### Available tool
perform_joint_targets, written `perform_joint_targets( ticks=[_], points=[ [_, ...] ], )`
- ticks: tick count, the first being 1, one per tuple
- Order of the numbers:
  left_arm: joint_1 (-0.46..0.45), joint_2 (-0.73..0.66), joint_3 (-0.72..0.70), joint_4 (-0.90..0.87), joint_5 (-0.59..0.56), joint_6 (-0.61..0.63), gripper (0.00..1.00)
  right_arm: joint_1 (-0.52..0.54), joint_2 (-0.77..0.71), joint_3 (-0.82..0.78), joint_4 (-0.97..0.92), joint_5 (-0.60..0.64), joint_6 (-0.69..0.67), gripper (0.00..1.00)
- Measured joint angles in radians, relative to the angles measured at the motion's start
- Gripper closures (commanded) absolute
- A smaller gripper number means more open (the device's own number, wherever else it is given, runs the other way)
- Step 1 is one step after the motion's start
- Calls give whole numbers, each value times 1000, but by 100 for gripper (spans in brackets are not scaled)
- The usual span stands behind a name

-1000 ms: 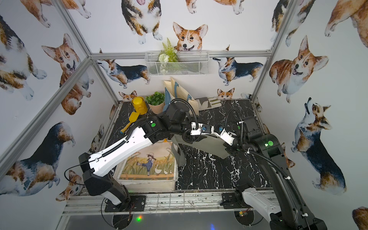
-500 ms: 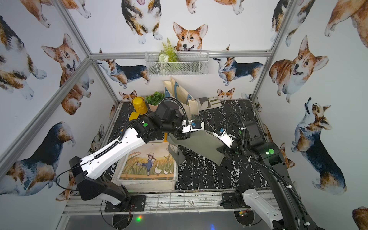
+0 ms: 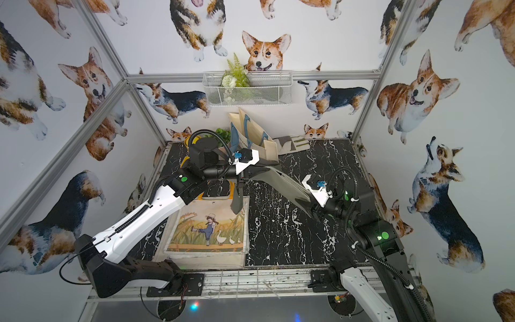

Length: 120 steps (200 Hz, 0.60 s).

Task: Put away the canvas bag
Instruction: Press the canvas bag.

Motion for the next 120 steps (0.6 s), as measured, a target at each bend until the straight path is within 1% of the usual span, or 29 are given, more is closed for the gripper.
perform_joint_targets(
  ticks=[3, 6, 8, 9, 14, 17, 18, 19, 21, 26, 35, 39, 43, 47, 57, 60, 64, 69, 85, 103, 120],
  points=[
    [2, -3, -3, 0, 2, 0, 100, 0, -2, 0, 7, 0, 0, 70],
    [4, -5, -5, 0, 3, -1, 100, 0, -3, 1, 15, 0, 0, 72],
    [5, -7, -6, 0, 4, -2, 100, 0, -3, 2, 18, 1, 0, 77],
    [6, -8, -7, 0, 4, -3, 100, 0, -3, 2, 20, 1, 0, 77],
    [10, -12, -11, -1, 5, -3, 100, 0, -3, 5, 29, 3, -2, 86],
    [11, -14, -13, -1, 6, -3, 100, 0, -3, 7, 32, 3, -3, 89],
    [12, -14, -13, -2, 6, -3, 100, 0, -2, 8, 33, 3, -3, 91],
    [12, -15, -14, -2, 5, -3, 100, 0, -2, 8, 33, 3, -4, 91],
    [13, -16, -15, -3, 5, -3, 100, 0, -2, 10, 34, 3, -5, 96],
    [14, -19, -17, -5, 5, 0, 100, 0, 0, 13, 36, 3, -8, 100],
    [15, -21, -18, -13, 3, 6, 99, 0, 4, 23, 34, 5, -13, 100],
    [15, -22, -17, -14, 3, 9, 97, 0, 7, 28, 31, 6, -22, 100],
    [15, -22, -16, -17, 3, 14, 92, 0, 10, 32, 28, 5, -23, 100],
    [15, -22, -14, -23, 2, 17, 84, 0, 14, 38, 22, 6, -24, 100],
    [10, -18, 0, -43, -6, 23, 55, 0, 29, 56, 10, 6, -27, 100],
    [7, -16, 6, -50, -12, 26, 49, 0, 34, 61, 5, 6, -29, 100],
    [3, -14, 11, -55, -16, 29, 42, 0, 40, 69, -3, 6, -32, 100],
    [-8, -11, 20, -63, -24, 32, 37, 0, 50, 79, -14, 6, -39, 100],
    [-58, -2, 45, -97, -42, 58, 28, 0, 80, 108, -57, 11, -58, 100],
    [-103, 16, 84, -145, -71, 93, 25, 0, 112, 134, -107, 17, -78, 100],
    [-136, 41, 133, -189, -106, 129, 24, 0, 129, 152, -141, 26, -97, 100]
  ],
)
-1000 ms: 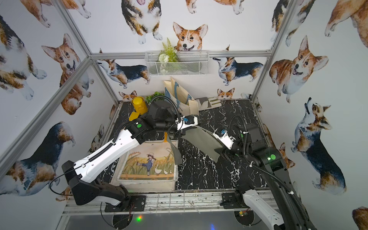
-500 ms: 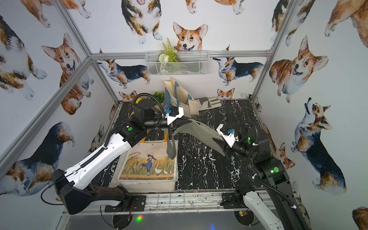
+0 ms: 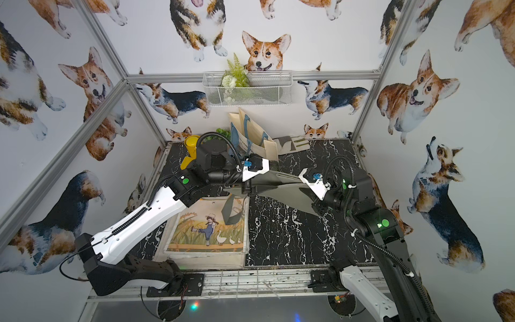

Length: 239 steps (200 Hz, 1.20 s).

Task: Put away the canvas bag
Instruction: Press the canvas bag.

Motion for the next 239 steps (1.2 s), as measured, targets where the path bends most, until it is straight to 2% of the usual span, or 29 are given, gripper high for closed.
perform_joint_targets(
  ticks=[40, 80, 123, 140, 156, 177, 199, 209, 239],
  points=[
    [-57, 63, 84, -84, -31, 63, 24, 0, 24, 27, -39, 1, -12, 100],
    [-70, 103, 144, -151, -32, 82, 21, 0, 52, 70, -78, 6, -37, 100],
    [-74, 136, 163, -158, -68, 85, 23, 0, 43, 67, -96, 5, -40, 100],
    [-75, 150, 164, -162, -81, 89, 35, 0, 45, 66, -96, 2, -40, 100],
    [-75, 169, 183, -176, -81, 93, 57, 0, 46, 66, -96, 2, -39, 99],
    [-75, 177, 203, -185, -85, 97, 100, 0, 44, 65, -95, 3, -36, 80],
    [-74, 175, 204, -184, -84, 97, 100, 0, 31, 61, -77, 2, -36, 57],
    [-68, 172, 204, -184, -79, 92, 100, 0, 25, 59, -71, -1, -35, 51],
    [-21, 142, 190, -156, -15, 57, 100, 0, 2, 41, -58, -10, -32, 45]
  ],
)
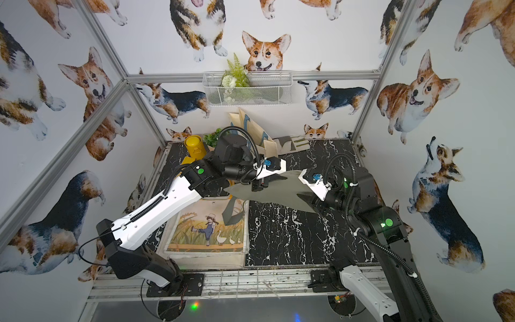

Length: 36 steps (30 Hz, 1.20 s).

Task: Put away the canvas bag
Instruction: Press the canvas bag.

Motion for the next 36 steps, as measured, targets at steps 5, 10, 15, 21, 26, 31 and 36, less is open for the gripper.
perform_joint_targets(
  ticks=[5, 10, 15, 21, 26, 31, 36],
  points=[
    [95, -72, -132, 172, 136, -136, 100, -4, -53, -61, 23, 6, 20, 43],
    [164, -118, -215, 344, 246, -288, 100, -11, -79, -100, 37, 19, 34, 48],
    [216, -143, -271, 496, 338, -417, 100, -13, -79, -100, 64, 8, 51, 72],
    [238, -160, -293, 518, 344, -455, 99, -12, -72, -100, 90, -10, 52, 100],
    [246, -161, -301, 504, 263, -465, 44, -13, -51, -113, 111, 13, 56, 100],
    [272, -163, -307, 497, 132, -519, 27, -13, 29, -103, 110, 53, 92, 100],
    [282, -188, -288, 393, 0, -520, 25, -10, 110, -27, 129, 32, 145, 100]
  ],
)
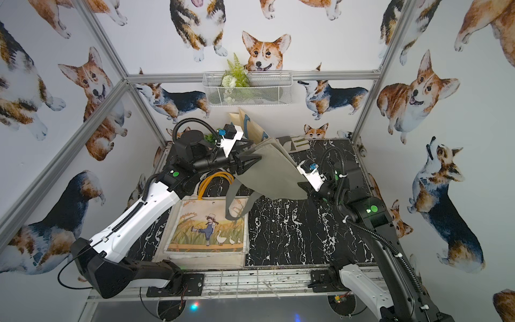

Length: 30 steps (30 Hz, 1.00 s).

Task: Put away the canvas bag
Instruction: Press the canvas bag.

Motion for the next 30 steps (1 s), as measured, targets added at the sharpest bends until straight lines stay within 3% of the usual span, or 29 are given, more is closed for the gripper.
perform_joint_targets(
  ticks=[2, 5, 11, 17, 20, 26, 30],
  points=[
    [5, -21, 17, -55, -64, 2, 23, 7, 25, 34, 17, -16, 19, 100],
    [21, -71, 36, -132, -180, -29, 13, 51, 72, 81, 50, -36, 44, 100],
    [172, -174, 62, -302, -392, -212, 14, 169, 134, 28, 129, -18, 105, 100],
    [423, -290, -84, -404, -404, -462, 16, 224, 230, -13, 261, 61, 263, 100],
    [492, -308, -113, -449, -389, -532, 16, 272, 304, -11, 349, 137, 310, 100],
    [534, -277, -68, -503, -363, -574, 16, 327, 372, 19, 479, 322, 328, 100],
    [536, -258, -26, -511, -362, -573, 16, 410, 376, 14, 578, 433, 236, 100]
  ],
)
